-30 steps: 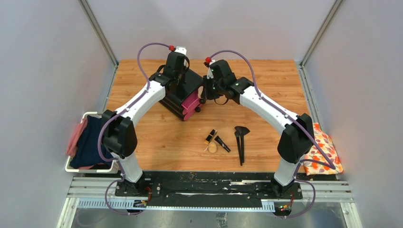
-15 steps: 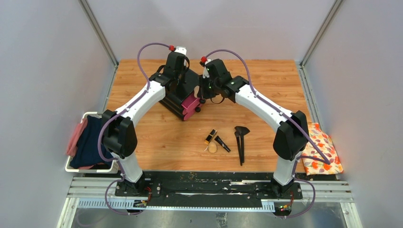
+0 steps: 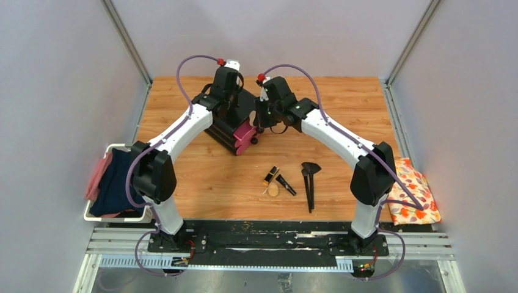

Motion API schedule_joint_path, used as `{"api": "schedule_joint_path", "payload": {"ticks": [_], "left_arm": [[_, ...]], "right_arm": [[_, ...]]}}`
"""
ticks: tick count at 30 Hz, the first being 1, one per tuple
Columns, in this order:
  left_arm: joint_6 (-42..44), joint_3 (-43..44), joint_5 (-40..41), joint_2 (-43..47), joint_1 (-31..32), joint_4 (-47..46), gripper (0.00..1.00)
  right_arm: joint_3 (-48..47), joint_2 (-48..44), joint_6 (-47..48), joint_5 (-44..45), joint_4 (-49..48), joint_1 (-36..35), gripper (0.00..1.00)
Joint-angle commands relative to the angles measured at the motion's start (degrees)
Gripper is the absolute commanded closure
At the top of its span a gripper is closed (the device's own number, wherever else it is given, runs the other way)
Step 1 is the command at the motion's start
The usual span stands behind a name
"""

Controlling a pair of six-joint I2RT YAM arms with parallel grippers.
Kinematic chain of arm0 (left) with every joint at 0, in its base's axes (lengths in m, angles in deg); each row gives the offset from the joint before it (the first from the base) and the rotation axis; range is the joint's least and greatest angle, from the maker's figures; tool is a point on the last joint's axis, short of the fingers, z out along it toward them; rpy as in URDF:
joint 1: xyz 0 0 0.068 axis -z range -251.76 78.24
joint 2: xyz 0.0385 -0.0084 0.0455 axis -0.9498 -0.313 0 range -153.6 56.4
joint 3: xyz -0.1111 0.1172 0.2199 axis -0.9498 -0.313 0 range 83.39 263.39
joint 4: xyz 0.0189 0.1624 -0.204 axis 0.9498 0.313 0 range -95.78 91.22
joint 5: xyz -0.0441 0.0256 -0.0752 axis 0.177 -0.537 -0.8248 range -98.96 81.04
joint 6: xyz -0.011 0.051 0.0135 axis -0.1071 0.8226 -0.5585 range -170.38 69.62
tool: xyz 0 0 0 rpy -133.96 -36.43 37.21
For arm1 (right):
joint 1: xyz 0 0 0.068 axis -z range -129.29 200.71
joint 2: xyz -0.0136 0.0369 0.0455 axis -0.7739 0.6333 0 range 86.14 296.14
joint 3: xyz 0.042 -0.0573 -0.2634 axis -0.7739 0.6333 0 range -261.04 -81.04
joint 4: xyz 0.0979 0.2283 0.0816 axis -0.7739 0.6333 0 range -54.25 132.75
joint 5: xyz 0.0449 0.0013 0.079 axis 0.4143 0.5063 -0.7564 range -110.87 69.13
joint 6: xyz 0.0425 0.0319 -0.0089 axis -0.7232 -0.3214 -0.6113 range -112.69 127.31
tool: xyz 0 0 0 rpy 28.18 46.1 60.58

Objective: Organize the makeup

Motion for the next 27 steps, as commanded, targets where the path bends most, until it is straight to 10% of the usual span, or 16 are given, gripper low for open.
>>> {"api": "schedule_joint_path", "payload": {"ticks": [1, 14, 24, 27], "left_arm": [[0.1, -2.3, -0.6, -1.4, -0.2, 5.9, 1.0], [0.2, -2.8, -0.5, -0.7, -0.3, 5.7, 1.0], [0.3, -2.8, -0.3, -0.6, -0.2, 5.7, 1.0], [0.3, -2.8, -0.4, -0.8, -0.3, 5.6, 1.0]], "right_arm": [[1.6, -1.5, 0.7, 1.5, 4.7, -1.3, 1.0], [1.0, -1.7, 1.2, 2.9, 6.4, -1.4, 0.99], [-2.8, 0.7, 0.0, 3.4, 7.9, -1.5, 0.45], [-3.7, 1.1, 0.4, 4.2, 8.1, -1.4, 0.42]]}}
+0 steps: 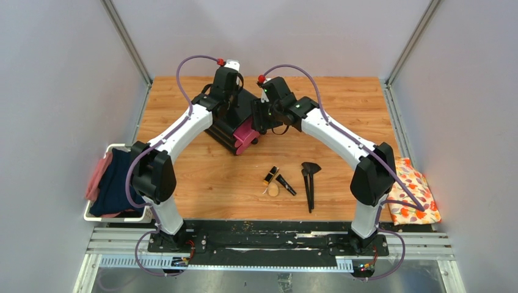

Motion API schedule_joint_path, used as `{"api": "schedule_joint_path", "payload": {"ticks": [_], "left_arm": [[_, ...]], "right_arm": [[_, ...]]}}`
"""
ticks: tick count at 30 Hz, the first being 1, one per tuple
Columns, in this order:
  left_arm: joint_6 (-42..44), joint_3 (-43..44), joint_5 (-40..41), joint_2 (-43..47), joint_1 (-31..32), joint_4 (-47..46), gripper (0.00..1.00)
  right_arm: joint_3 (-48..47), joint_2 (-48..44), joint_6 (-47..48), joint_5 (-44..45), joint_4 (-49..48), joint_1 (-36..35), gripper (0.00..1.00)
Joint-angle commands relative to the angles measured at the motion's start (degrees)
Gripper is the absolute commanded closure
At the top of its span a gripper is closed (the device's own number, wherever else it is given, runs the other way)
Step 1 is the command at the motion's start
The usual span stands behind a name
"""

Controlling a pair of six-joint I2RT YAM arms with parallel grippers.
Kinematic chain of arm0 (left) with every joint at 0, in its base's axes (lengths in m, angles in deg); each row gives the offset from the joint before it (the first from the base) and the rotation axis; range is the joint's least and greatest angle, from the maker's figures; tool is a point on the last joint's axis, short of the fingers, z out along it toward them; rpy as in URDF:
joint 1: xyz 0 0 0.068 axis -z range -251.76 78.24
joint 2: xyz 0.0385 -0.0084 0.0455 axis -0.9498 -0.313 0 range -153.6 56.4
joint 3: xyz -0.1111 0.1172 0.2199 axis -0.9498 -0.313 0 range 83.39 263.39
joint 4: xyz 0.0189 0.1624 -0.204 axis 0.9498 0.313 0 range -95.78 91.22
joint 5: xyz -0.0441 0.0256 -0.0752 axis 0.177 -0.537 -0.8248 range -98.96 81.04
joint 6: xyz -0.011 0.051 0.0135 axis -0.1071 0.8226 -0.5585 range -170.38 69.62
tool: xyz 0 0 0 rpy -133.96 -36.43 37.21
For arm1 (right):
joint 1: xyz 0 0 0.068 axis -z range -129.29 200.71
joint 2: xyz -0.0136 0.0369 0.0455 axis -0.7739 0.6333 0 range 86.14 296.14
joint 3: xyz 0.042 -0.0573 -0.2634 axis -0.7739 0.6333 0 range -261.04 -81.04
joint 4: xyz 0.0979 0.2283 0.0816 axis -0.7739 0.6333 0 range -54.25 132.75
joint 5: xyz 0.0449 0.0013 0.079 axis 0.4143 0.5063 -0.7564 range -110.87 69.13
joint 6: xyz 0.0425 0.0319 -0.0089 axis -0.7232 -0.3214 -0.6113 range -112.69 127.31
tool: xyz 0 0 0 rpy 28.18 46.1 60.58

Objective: Organize the makeup

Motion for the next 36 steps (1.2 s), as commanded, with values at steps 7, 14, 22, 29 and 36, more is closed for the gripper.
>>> {"api": "schedule_joint_path", "payload": {"ticks": [7, 14, 22, 29, 36], "left_arm": [[0.4, -2.5, -0.4, -1.0, -0.2, 6.0, 1.0], [0.5, -2.4, -0.3, -1.1, -0.3, 5.9, 1.0], [0.6, -2.4, -0.2, -1.0, -0.3, 6.0, 1.0], [0.3, -2.5, -0.4, -1.0, -0.3, 5.8, 1.0], [0.5, -2.6, -0.2, -0.9, -0.3, 5.9, 1.0]], "right_arm": [[-5.6, 2.5, 0.8, 1.9, 3.0, -0.9, 0.43], [-7.7, 3.6, 1.0, 1.6, 4.1, -1.0, 0.67], [-8.5, 4.4, 1.5, -0.7, 5.5, -1.2, 0.87], [-7.9, 4.0, 3.8, -0.5, 9.4, -1.5, 0.94], [-8.0, 5.2, 3.6, -0.7, 10.9, -1.6, 0.94]]}}
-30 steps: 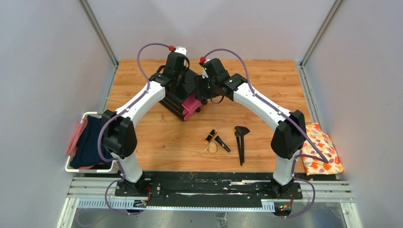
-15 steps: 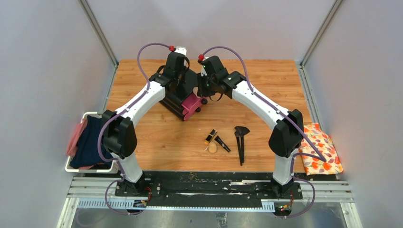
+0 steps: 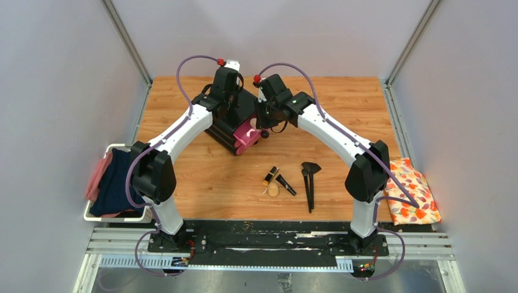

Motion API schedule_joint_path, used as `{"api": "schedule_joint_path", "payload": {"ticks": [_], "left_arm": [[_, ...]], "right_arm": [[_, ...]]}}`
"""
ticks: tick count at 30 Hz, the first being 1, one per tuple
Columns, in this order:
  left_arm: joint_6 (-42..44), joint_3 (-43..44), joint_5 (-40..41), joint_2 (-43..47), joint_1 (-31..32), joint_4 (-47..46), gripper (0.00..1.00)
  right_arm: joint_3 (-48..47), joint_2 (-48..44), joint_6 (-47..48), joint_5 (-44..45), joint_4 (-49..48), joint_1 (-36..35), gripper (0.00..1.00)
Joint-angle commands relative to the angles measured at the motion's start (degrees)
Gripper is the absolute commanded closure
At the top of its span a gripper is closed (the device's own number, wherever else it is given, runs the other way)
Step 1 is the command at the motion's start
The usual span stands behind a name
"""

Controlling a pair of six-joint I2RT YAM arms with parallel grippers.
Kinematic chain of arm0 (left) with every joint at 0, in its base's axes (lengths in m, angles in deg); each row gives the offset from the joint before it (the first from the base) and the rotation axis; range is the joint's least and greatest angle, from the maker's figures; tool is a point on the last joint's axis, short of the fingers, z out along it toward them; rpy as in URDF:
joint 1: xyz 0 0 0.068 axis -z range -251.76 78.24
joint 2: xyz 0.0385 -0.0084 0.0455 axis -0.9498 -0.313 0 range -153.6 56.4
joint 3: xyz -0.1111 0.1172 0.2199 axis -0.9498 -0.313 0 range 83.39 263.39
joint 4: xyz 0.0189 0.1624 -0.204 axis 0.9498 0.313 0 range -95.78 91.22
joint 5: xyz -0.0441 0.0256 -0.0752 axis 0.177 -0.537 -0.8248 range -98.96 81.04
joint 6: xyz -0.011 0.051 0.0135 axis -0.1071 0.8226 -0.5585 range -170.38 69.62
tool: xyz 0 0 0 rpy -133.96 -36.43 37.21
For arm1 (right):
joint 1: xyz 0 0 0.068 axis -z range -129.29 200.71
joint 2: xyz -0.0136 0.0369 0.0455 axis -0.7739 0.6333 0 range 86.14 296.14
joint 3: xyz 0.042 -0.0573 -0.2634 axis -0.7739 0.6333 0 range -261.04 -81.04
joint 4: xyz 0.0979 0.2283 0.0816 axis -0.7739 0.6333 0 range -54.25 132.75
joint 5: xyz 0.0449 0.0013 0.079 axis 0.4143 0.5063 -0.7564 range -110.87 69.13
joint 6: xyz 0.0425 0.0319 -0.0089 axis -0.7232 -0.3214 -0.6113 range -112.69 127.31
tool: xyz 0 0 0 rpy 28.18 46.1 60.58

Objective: Organize the makeup

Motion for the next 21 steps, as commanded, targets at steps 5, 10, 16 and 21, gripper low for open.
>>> {"api": "schedule_joint_path", "payload": {"ticks": [5, 10, 16, 21], "left_arm": [[0.4, -2.4, -0.2, -0.8, -0.3, 6.1, 1.0], [0.5, -2.2, -0.1, -0.8, -0.3, 6.1, 1.0], [0.6, -2.0, -0.1, -0.9, -0.3, 6.2, 1.0], [0.6, -1.9, -0.3, -1.0, -0.3, 6.3, 1.0]], "right_arm": [[-3.1, 3.5, 0.9, -0.8, 3.6, -1.1, 0.73], [-4.9, 4.1, 0.8, 1.4, 3.4, -1.2, 0.43], [-4.4, 0.5, 0.9, 2.5, 0.2, -1.2, 0.4], [-1.6, -4.4, 1.7, 4.0, -2.5, -1.1, 0.39]]}}
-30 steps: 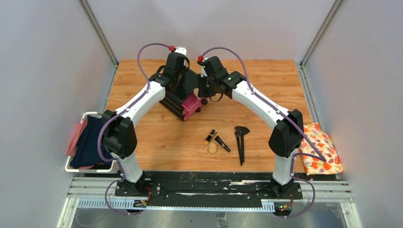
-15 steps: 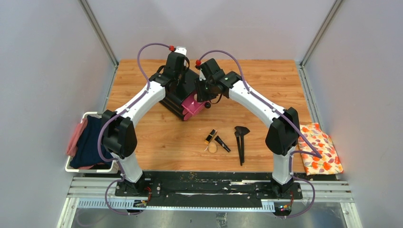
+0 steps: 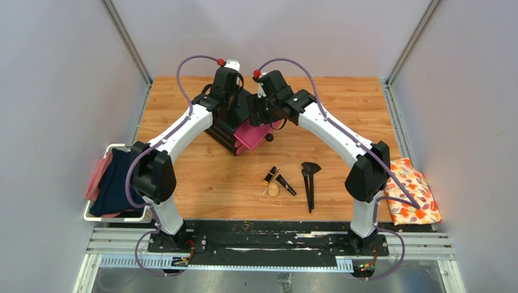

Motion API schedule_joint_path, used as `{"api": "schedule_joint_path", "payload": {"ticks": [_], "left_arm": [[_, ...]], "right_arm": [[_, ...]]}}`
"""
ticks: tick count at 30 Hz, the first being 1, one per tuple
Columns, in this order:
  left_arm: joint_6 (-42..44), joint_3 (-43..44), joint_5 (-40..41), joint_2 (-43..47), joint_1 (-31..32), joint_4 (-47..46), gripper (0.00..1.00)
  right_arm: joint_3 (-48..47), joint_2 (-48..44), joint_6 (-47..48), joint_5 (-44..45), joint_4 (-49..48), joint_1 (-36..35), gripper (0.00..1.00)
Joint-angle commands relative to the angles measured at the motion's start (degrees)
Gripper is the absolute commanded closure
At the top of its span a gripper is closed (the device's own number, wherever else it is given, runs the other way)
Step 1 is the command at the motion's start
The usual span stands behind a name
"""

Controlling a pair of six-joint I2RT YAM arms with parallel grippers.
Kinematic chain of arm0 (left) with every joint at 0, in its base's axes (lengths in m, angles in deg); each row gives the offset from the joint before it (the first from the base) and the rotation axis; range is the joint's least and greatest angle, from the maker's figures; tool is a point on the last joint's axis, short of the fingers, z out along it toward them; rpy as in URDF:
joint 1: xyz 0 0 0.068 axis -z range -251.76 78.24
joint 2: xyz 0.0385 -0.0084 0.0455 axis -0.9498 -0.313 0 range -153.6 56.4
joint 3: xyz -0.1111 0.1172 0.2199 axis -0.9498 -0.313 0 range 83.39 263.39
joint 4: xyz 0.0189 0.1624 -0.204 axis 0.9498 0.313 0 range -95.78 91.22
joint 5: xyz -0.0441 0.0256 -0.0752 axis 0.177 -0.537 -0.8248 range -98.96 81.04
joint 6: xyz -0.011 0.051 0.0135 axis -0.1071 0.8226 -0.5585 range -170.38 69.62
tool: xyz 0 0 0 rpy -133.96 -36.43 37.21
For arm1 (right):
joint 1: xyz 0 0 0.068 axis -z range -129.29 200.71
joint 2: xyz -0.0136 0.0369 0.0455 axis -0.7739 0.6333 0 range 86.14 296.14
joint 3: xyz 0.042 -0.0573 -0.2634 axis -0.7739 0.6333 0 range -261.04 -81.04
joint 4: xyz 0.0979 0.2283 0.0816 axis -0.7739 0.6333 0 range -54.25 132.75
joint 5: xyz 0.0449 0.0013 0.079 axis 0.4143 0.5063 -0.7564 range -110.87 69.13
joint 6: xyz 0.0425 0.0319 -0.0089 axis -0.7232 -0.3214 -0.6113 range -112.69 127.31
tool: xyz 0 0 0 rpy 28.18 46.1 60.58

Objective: Organize the makeup

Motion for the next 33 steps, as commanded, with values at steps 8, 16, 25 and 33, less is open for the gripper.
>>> {"api": "schedule_joint_path", "payload": {"ticks": [8, 16, 25, 33], "left_arm": [[0.3, -1.6, -0.7, -1.0, -0.2, 6.3, 1.0], [0.8, -1.6, -0.1, -0.7, -0.2, 6.4, 1.0], [0.4, -1.4, -0.8, -1.4, -0.2, 6.2, 1.0], [0.6, -1.7, -0.3, -0.8, -0.2, 6.2, 1.0]], "right_arm": [[0.8, -4.6, 2.4, 3.4, -1.3, -1.0, 0.36], [-1.9, -1.1, 2.1, 1.0, -0.1, -1.4, 0.62], [-1.0, -2.2, 2.7, 3.9, 1.2, -1.6, 1.0], [-0.1, -3.8, 3.5, 3.4, 0.1, -1.7, 1.0]]}}
